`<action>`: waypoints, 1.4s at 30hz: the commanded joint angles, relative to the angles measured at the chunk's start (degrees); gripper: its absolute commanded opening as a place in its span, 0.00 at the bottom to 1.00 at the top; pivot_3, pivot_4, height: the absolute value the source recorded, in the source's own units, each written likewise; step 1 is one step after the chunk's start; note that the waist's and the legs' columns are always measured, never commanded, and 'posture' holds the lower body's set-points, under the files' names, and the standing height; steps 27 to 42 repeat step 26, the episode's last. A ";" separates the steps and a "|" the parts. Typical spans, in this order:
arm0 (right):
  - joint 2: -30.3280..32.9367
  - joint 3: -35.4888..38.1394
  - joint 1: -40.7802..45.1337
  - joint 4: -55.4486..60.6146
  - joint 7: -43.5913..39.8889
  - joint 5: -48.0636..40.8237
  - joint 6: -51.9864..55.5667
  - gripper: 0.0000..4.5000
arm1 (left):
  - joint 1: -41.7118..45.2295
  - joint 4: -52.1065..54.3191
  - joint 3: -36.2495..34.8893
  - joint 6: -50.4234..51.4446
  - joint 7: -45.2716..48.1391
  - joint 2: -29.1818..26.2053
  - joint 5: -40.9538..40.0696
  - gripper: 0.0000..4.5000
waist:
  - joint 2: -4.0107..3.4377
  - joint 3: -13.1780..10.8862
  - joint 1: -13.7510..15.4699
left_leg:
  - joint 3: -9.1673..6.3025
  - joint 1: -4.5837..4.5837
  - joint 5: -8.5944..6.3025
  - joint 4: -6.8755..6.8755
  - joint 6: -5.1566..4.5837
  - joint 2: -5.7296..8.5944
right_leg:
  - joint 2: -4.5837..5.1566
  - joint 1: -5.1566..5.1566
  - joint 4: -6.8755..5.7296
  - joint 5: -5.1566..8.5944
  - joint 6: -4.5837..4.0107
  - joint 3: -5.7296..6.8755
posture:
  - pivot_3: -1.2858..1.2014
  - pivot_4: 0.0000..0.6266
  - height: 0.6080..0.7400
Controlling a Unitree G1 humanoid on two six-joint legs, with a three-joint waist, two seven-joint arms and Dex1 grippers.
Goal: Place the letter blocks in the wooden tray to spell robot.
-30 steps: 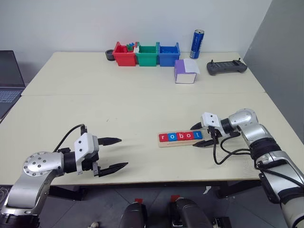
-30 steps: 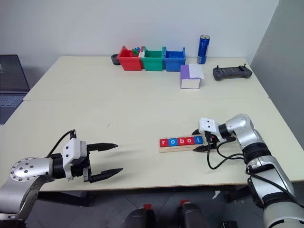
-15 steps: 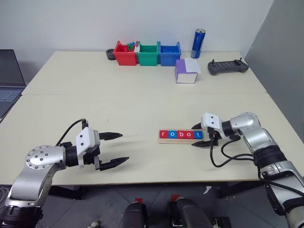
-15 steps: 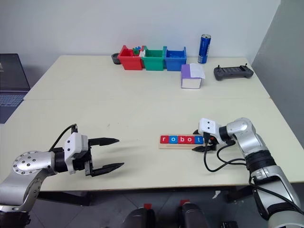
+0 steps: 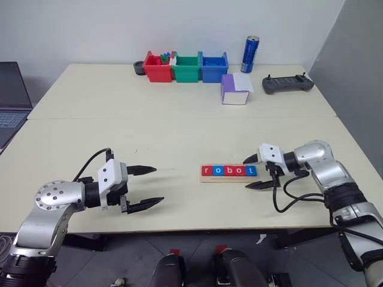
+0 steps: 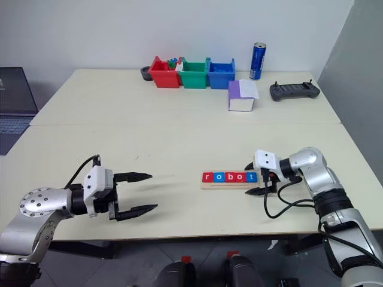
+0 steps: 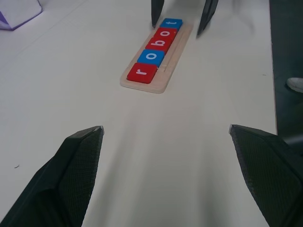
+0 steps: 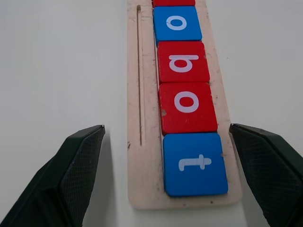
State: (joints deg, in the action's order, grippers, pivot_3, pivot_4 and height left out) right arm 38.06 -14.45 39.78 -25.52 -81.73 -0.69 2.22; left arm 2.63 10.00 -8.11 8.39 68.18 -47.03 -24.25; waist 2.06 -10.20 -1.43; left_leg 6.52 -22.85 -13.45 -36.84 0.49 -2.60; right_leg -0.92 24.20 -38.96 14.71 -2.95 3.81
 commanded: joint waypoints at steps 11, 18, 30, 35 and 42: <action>25.14 34.81 -18.66 17.23 -4.63 -22.77 27.68 0.99 | 0.65 5.13 -8.50 7.33 0.17 -4.14 -7.99 1.00 | -0.05 -0.04 1.58 | -0.06 -0.06 -0.05 0.03 0.03 0.03 | 0.02 -0.02 0.19 0.03 -0.04 0.06 | 0.52 0.24 1.00; 27.86 35.12 -24.71 18.32 -6.87 -25.38 25.75 0.99 | 2.35 4.33 -9.29 9.28 0.17 -5.37 -8.85 1.00 | -0.11 -0.07 0.89 | -0.06 0.08 -0.05 0.04 0.01 -0.02 | -0.03 -0.01 0.07 0.03 -0.03 0.06 | 0.52 0.24 1.00; 28.11 31.11 -21.84 16.34 -6.13 -25.66 23.96 0.99 | 2.38 5.95 -8.98 11.44 0.37 -5.41 -10.14 1.00 | -0.12 -0.07 1.27 | -0.06 -0.04 -0.06 0.05 0.03 0.02 | -0.02 0.02 0.15 0.06 -0.05 0.05 | 0.52 0.24 1.00; 28.11 31.11 -21.84 16.34 -6.13 -25.66 23.96 0.99 | 2.38 5.95 -8.98 11.44 0.37 -5.41 -10.14 1.00 | -0.12 -0.07 1.27 | -0.06 -0.04 -0.06 0.05 0.03 0.02 | -0.02 0.02 0.15 0.06 -0.05 0.05 | 0.52 0.24 1.00; 28.11 31.11 -21.84 16.34 -6.13 -25.66 23.96 0.99 | 2.38 5.95 -8.98 11.44 0.37 -5.41 -10.14 1.00 | -0.12 -0.07 1.27 | -0.06 -0.04 -0.06 0.05 0.03 0.02 | -0.02 0.02 0.15 0.06 -0.05 0.05 | 0.52 0.24 1.00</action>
